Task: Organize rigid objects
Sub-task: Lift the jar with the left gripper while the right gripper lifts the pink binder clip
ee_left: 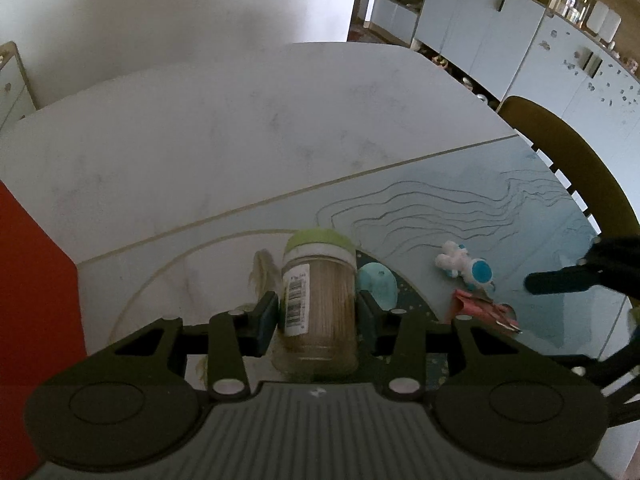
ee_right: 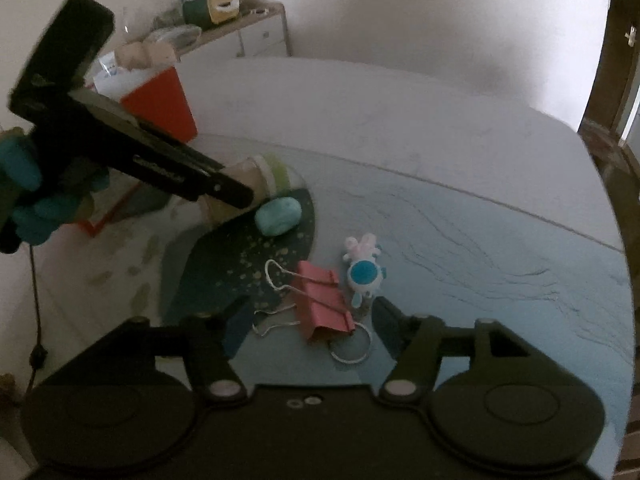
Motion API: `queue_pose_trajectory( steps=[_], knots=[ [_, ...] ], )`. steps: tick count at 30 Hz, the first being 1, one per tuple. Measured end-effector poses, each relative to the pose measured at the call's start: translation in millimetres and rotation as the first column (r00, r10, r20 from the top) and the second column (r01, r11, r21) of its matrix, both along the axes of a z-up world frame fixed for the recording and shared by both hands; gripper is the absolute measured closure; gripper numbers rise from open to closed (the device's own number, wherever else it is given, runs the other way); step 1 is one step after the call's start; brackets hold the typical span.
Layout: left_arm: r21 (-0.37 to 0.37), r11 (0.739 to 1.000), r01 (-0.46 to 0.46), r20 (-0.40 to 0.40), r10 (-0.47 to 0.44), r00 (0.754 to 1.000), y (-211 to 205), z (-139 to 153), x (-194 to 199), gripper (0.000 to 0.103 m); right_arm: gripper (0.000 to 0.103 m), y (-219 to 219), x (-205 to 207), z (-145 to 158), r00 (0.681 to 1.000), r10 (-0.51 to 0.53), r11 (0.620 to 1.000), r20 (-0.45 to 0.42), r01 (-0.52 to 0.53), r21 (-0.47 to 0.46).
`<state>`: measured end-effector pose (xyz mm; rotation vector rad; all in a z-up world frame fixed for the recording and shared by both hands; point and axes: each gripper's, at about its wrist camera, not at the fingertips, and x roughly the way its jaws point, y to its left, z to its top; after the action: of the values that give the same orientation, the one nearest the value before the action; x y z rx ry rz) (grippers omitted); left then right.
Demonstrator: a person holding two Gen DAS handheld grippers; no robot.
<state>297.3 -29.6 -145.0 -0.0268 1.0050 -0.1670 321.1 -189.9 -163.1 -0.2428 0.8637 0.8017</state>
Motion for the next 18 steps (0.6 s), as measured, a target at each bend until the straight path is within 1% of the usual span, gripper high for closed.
queue_pose_trajectory(
  steps=[3,8,10,12,13,14,15,16,18],
  knots=[
    [-0.007,1.000,-0.004,0.001,0.004,1.000,0,-3,0,0.061,0.039,5,8,-6,0.999,-0.018,1.000,-0.031,0.018,0.013],
    [-0.028,1.000,-0.013,0.005,0.013,1.000,3,-4,2,0.061,0.045,4,20,-17,0.992,-0.061,0.998,-0.109,0.064,0.022],
    [-0.032,0.999,-0.016,0.006,0.016,1.000,3,-4,3,0.061,0.046,4,22,-18,0.991,-0.070,0.997,-0.118,0.074,0.035],
    [-0.035,0.999,-0.018,-0.001,0.018,1.000,2,-6,4,0.061,0.049,4,21,-17,0.990,-0.073,0.996,-0.117,0.077,0.036],
    [-0.028,0.999,-0.020,-0.003,0.020,1.000,0,-7,5,0.061,0.054,5,21,-16,0.990,-0.075,0.996,-0.115,0.080,0.034],
    [-0.022,1.000,-0.023,-0.001,0.023,1.000,-1,-7,5,0.061,0.064,5,20,-16,0.990,-0.081,0.996,-0.112,0.085,0.026],
    [-0.020,0.999,-0.027,0.000,0.027,1.000,-1,-7,5,0.061,0.069,6,20,-15,0.990,-0.085,0.996,-0.113,0.088,0.022],
    [-0.023,0.999,-0.033,-0.002,0.033,0.999,-1,-7,5,0.061,0.072,7,19,-15,0.989,-0.086,0.996,-0.120,0.089,0.024],
    [-0.024,0.999,-0.041,-0.003,0.041,0.999,-2,-7,5,0.061,0.073,7,17,-15,0.989,-0.087,0.996,-0.121,0.091,0.025]
  ],
)
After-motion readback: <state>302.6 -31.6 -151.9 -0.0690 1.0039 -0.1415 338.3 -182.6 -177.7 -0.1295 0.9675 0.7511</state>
